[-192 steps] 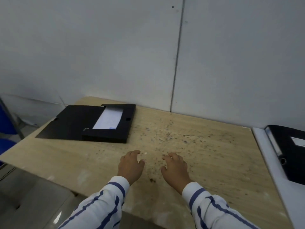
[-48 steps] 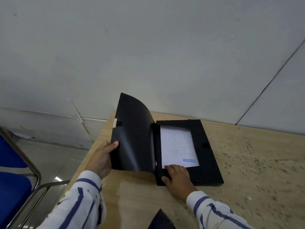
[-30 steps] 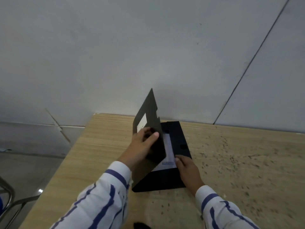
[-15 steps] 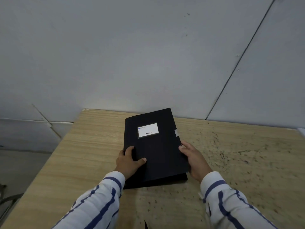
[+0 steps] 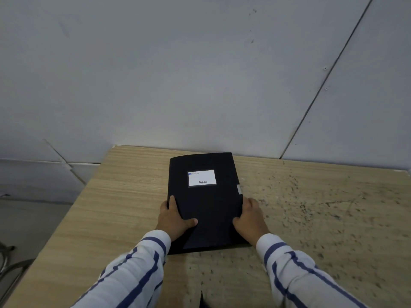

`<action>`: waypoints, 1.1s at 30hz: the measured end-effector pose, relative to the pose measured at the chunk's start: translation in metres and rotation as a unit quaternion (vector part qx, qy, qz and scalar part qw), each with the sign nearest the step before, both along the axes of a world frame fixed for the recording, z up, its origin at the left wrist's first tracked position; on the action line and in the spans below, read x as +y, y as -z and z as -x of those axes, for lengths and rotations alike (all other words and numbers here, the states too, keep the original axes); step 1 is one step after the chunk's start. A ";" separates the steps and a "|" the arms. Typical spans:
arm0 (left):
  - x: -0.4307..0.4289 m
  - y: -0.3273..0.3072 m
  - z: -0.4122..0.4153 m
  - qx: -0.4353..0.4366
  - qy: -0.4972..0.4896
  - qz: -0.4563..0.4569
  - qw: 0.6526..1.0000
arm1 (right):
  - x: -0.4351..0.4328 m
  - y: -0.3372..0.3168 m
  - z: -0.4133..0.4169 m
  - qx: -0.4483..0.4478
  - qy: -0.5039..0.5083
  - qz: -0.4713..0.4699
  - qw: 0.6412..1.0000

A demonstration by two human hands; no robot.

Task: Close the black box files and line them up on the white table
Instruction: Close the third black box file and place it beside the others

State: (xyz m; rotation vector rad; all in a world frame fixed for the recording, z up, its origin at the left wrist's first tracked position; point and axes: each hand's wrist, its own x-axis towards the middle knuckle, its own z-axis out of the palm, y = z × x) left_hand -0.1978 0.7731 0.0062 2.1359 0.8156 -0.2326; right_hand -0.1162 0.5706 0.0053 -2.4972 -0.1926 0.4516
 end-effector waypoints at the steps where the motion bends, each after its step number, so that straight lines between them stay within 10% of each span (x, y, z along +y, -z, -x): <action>1: 0.000 0.001 0.000 0.000 0.004 -0.003 1.000 | 0.001 0.002 -0.002 0.009 -0.018 -0.001 1.000; 11: 0.003 0.010 0.001 -0.014 0.024 -0.012 1.000 | 0.010 0.012 -0.012 0.033 -0.078 0.053 0.995; 33: 0.028 0.026 0.033 -0.024 -0.058 0.162 0.985 | -0.006 0.005 0.066 0.089 0.179 -0.177 0.964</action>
